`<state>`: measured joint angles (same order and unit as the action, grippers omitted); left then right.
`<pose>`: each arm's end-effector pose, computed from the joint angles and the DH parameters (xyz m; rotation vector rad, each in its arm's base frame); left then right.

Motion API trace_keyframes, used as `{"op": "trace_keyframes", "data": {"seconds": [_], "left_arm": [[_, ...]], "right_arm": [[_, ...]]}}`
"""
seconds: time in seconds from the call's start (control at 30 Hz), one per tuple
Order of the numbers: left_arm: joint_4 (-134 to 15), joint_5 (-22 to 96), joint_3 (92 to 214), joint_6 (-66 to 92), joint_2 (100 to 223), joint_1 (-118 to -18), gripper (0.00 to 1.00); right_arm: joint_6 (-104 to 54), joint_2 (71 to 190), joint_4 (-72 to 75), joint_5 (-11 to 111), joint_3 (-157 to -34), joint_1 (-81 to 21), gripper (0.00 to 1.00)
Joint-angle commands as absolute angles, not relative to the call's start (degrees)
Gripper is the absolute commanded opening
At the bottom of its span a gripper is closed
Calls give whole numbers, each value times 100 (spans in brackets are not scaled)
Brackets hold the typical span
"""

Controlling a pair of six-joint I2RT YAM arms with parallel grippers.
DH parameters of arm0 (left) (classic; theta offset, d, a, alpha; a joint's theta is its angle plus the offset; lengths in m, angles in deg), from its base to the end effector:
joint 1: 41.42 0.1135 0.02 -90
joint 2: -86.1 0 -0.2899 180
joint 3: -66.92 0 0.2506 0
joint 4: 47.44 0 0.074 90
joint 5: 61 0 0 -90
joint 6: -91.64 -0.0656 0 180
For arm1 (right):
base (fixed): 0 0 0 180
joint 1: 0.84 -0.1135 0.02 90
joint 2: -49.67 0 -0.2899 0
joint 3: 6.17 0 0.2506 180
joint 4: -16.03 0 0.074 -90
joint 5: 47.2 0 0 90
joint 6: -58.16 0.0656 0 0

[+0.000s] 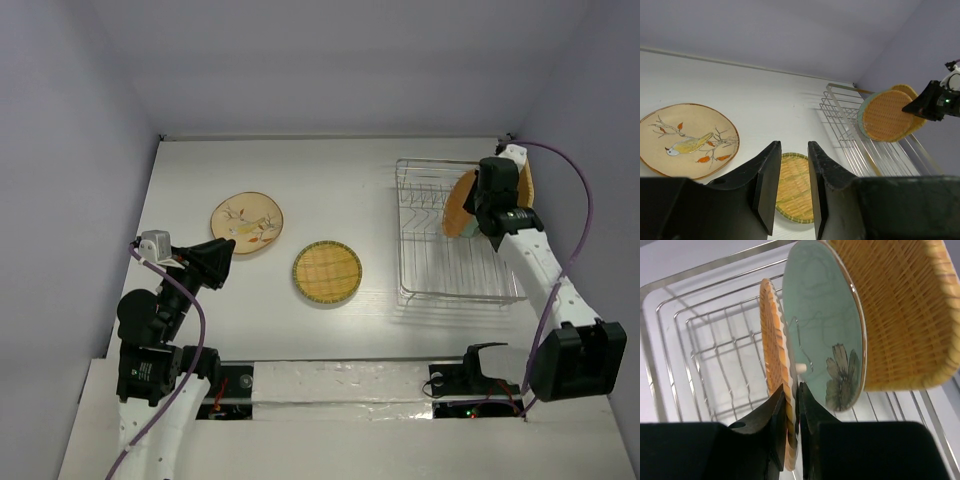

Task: Unload the plates from the dish rack

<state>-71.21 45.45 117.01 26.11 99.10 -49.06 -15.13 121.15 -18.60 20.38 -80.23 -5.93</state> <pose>0.0676 -0.0278 0.3614 0.0467 1.3780 -0.6627 0.2935 0.0010 0.3282 0.4369 2.0427 -0.1867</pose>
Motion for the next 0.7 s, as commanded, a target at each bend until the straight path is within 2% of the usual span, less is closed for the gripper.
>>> {"op": "trace_keyframes", "data": {"seconds": [0.0, 0.2, 0.33, 0.47, 0.67], "left_arm": [[-6885, 4544, 11716, 2590, 9929, -4871, 25], [-6894, 4535, 11708, 2598, 9920, -4871, 26], [-6885, 4535, 11716, 2598, 9955, -4871, 26], [-6894, 4544, 11716, 2598, 9981, -4871, 26], [-6885, 4535, 11708, 2607, 9964, -4871, 26]], "right_arm": [[-1576, 11473, -1786, 1802, -8725, -813, 0], [-1524, 10813, -2068, 1976, -8981, -1235, 0], [-1199, 10531, -1858, 2406, -8762, -1973, 0], [-619, 10662, -771, 4160, -8191, -2457, 0], [295, 11364, 768, 5587, -7470, -3054, 0]]}}
